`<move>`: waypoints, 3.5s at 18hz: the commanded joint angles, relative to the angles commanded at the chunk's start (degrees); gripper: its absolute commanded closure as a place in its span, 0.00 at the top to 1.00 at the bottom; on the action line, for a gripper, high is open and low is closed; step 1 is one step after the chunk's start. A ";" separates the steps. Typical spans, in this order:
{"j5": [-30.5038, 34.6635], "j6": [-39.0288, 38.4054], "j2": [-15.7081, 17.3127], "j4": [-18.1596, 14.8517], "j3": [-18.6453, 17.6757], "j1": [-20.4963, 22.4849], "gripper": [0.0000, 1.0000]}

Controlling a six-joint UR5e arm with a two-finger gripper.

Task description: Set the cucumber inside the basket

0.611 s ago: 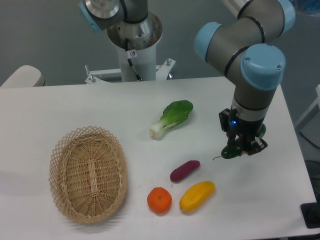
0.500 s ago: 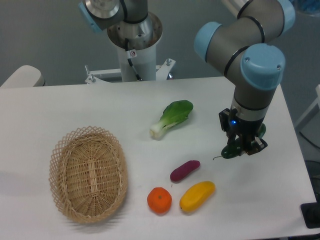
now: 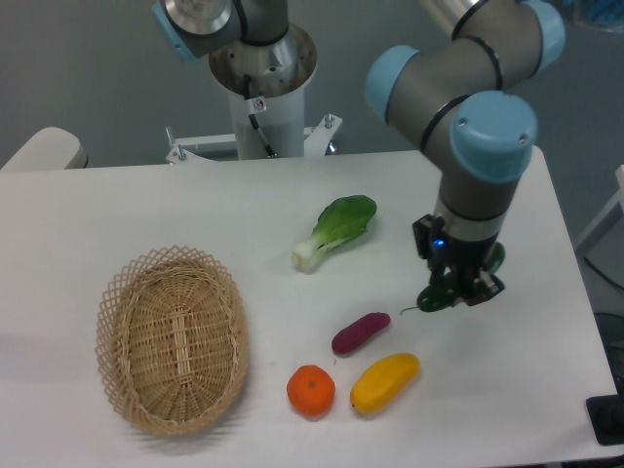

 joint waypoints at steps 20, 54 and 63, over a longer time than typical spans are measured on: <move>7.21 -60.20 -1.14 1.39 -8.00 -28.30 0.21; 4.40 -54.11 -4.67 16.00 -1.84 -20.94 1.00; 4.66 -29.05 -0.36 14.95 -2.72 -10.13 1.00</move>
